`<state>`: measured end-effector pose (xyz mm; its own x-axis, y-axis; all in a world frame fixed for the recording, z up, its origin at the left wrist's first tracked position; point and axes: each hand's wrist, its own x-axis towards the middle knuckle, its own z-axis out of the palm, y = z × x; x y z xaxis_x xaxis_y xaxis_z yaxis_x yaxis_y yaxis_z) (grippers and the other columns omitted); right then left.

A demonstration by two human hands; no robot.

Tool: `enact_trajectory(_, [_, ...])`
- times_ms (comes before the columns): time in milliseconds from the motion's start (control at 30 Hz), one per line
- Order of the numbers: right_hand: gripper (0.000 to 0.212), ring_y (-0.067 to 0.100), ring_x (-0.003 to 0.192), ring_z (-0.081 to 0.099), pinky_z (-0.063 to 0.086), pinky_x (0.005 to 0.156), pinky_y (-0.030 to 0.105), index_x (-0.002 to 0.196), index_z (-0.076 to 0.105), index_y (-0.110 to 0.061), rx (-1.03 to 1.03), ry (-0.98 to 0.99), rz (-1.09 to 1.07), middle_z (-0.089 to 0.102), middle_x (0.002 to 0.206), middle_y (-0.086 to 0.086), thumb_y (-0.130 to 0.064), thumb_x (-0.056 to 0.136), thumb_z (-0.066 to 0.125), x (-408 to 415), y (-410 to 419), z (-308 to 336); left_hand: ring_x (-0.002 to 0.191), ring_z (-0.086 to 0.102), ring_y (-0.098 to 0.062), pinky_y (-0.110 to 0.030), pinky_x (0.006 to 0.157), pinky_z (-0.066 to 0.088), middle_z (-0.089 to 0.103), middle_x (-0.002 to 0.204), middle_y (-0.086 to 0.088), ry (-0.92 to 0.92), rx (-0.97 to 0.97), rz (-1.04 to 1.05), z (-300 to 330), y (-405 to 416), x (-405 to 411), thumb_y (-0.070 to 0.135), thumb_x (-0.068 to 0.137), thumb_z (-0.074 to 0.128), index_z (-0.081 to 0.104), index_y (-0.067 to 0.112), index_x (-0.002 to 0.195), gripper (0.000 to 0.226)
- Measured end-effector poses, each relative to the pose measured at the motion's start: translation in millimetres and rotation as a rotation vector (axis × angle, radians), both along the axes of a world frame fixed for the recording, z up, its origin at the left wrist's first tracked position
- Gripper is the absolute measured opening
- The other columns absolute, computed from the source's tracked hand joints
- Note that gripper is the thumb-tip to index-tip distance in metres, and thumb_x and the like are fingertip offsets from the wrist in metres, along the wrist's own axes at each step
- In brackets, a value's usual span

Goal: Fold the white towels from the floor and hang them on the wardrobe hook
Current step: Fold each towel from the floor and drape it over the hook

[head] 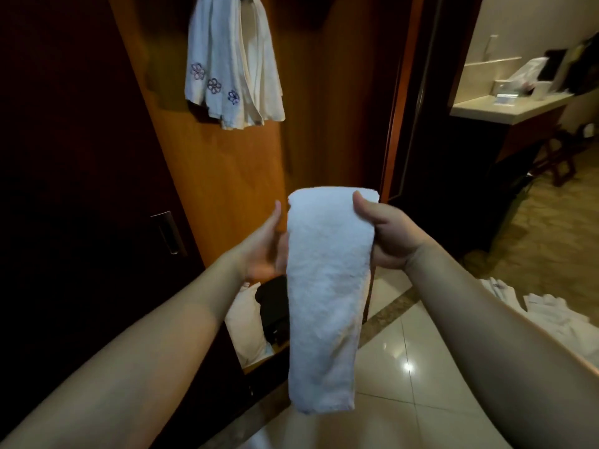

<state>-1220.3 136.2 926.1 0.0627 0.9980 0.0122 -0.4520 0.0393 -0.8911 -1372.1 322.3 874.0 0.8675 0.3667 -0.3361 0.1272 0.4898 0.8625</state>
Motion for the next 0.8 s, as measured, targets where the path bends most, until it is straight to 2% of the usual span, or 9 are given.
enact_trajectory(100, [0.055,0.028,0.119,0.067,0.058,0.091,0.038,0.13,0.064,-0.006,0.0,0.02,-0.126,0.068,0.129,0.016,-0.043,0.089,0.058,4,8,4,0.118,0.064,-0.036,-0.054,0.109,0.043,0.061,0.127,-0.023,0.022,0.237,-0.121,-17,-26,-12,0.096,0.057,0.054,0.058,0.022,0.138,0.11])
enact_trajectory(200, [0.052,0.03,0.121,0.066,0.058,0.092,0.039,0.125,0.067,-0.008,-0.004,0.013,-0.173,0.069,0.129,0.016,-0.046,0.093,0.052,7,12,8,0.068,0.073,-0.007,-0.041,0.061,0.059,0.07,0.1,-0.014,-0.035,0.479,-0.125,-15,-36,-15,0.046,0.082,0.076,0.066,0.016,0.119,0.049])
enact_trajectory(267, [0.057,0.031,0.125,0.063,0.057,0.095,0.041,0.133,0.062,-0.008,0.003,-0.007,-0.207,0.066,0.133,0.017,-0.049,0.094,0.054,10,13,11,0.062,0.069,-0.002,-0.022,0.049,0.055,0.078,0.086,0.002,-0.012,0.508,-0.13,-10,-37,-15,0.013,0.09,0.071,0.062,0.011,0.119,0.031])
enact_trajectory(333, [0.057,0.031,0.126,0.063,0.056,0.095,0.041,0.135,0.059,-0.009,0.011,-0.021,-0.23,0.066,0.134,0.016,-0.05,0.096,0.052,12,14,15,0.065,0.07,-0.003,-0.014,0.05,0.052,0.077,0.086,0.007,-0.024,0.448,-0.113,-7,-39,-16,0.007,0.091,0.067,0.061,0.01,0.12,0.029])
enact_trajectory(467, [0.057,0.032,0.124,0.064,0.056,0.095,0.043,0.136,0.058,-0.014,0.003,-0.059,-0.268,0.067,0.133,0.014,-0.056,0.1,0.045,14,16,27,0.089,0.074,-0.006,-0.016,0.064,0.054,0.075,0.111,0.001,0.008,0.457,-0.002,-6,-51,-13,0.027,0.087,0.075,0.06,0.018,0.125,0.041])
enact_trajectory(567, [0.062,0.031,0.12,0.066,0.058,0.092,0.041,0.136,0.058,-0.015,0.018,-0.086,-0.315,0.068,0.131,0.013,-0.061,0.101,0.039,11,22,44,0.096,0.066,-0.002,-0.017,0.071,0.049,0.064,0.119,0.003,0.02,0.64,0.423,4,-65,-9,0.039,0.09,0.072,0.052,0.024,0.126,0.044])
enact_trajectory(633, [0.063,0.029,0.116,0.069,0.06,0.088,0.04,0.135,0.059,-0.013,0.045,-0.078,-0.383,0.07,0.127,0.013,-0.061,0.102,0.036,6,28,58,0.092,0.061,-0.004,-0.02,0.074,0.047,0.062,0.102,0.01,-0.078,0.803,0.703,13,-79,-12,0.046,0.097,0.06,0.056,0.03,0.112,0.022])
enact_trajectory(733, [0.066,0.031,0.113,0.07,0.055,0.099,0.047,0.136,0.058,-0.006,0.08,-0.052,-0.499,0.071,0.124,0.016,-0.06,0.102,0.038,0,43,76,0.078,0.063,-0.01,-0.021,0.069,0.051,0.065,0.08,0.004,-0.343,0.816,0.537,26,-109,-17,0.061,0.098,0.039,0.064,0.031,0.087,0.041])
enact_trajectory(800, [0.069,0.032,0.11,0.071,0.052,0.103,0.051,0.136,0.056,-0.003,0.089,-0.031,-0.554,0.071,0.122,0.018,-0.06,0.101,0.043,-6,52,91,0.095,0.069,-0.014,-0.024,0.082,0.054,0.073,0.099,0.003,-0.365,0.748,0.29,32,-123,-10,0.085,0.086,0.028,0.071,0.035,0.102,0.068])
